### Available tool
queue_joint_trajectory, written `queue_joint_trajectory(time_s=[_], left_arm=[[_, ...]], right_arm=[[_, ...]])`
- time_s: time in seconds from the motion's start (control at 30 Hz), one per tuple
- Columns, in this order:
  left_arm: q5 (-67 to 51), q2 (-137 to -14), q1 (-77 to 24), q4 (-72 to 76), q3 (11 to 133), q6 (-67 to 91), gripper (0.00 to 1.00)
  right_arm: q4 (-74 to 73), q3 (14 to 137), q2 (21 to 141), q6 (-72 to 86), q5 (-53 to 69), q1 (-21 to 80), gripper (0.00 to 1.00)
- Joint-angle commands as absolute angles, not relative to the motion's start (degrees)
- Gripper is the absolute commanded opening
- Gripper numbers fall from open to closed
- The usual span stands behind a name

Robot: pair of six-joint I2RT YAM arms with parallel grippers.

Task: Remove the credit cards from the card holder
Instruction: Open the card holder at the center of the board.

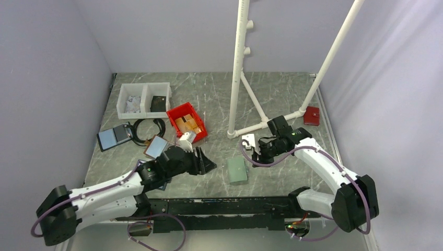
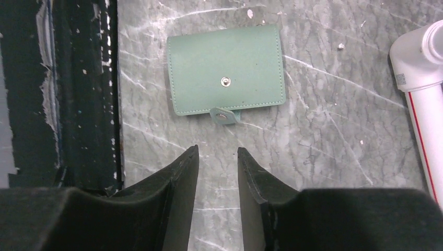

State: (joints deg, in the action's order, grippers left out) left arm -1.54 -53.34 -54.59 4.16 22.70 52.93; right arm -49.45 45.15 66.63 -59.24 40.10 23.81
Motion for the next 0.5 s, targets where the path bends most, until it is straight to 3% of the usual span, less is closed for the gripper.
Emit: queue_joint_trajectory(time_s=[0.0,0.17,0.47], left_arm=[[3.89,-44.69,-54.49,0.97,23.17,49.47,0.64],[9.81,-34.77,-54.54,-4.38,20.26,52.34,0.99],[7.05,-22.08,-54.5,-4.09,15.52,49.76,1.0]], right_arm=[[-47.74,47.11,64.75,-54.47,43.29,23.55,0.34],[-43.45,46.71,64.64,-50.2,41.64,24.63,0.23],[-38.82,46.71,69.78,-45.73,33.92,31.53,0.14]])
